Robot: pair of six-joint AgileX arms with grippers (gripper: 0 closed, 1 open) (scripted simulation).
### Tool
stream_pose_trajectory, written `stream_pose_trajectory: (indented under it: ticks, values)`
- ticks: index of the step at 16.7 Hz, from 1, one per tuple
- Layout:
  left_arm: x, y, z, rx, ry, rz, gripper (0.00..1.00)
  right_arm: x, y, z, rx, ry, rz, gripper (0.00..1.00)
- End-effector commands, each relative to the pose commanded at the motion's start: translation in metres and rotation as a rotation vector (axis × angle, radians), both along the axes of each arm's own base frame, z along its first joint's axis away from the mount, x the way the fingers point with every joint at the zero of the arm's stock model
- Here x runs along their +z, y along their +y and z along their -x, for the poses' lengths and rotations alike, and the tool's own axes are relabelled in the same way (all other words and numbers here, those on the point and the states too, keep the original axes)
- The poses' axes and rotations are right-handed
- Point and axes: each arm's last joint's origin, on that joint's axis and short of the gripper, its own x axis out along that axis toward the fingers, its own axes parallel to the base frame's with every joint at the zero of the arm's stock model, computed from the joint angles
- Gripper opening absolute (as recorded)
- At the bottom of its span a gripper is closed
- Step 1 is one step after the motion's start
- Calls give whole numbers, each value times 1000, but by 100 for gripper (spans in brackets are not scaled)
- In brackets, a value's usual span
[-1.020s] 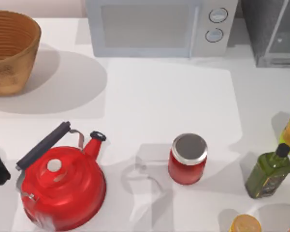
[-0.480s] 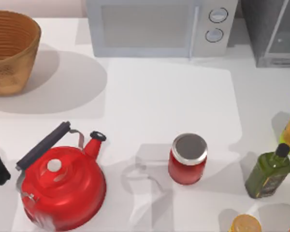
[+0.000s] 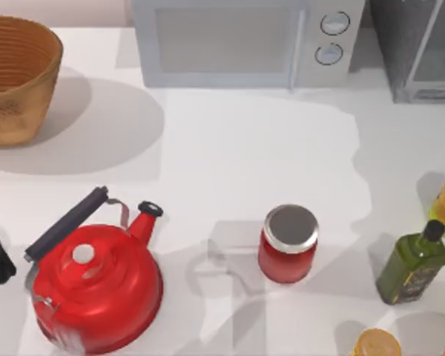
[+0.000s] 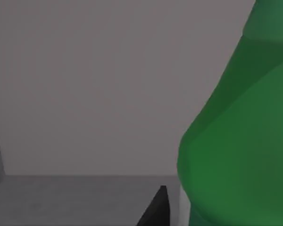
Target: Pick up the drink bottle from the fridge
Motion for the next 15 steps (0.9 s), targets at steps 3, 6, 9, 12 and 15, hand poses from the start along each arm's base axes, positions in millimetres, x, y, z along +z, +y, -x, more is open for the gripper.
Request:
stream_pose_trajectory:
  ticks: [3, 6, 9, 12, 15]
  values:
    - [0, 0, 0, 0, 0, 0, 100, 16, 1, 0, 2, -1, 0, 0]
    - [0, 0, 0, 0, 0, 0, 100, 14, 1, 1, 2, 4, -3, 0]
    - [0, 0, 0, 0, 0, 0, 100, 18, 2, 9, 9, -5, -1, 0]
    - [0, 0, 0, 0, 0, 0, 100, 19, 1, 35, 11, -5, 0, 0]
    - [0, 0, 0, 0, 0, 0, 100, 12, 2, 72, 6, 18, -7, 0]
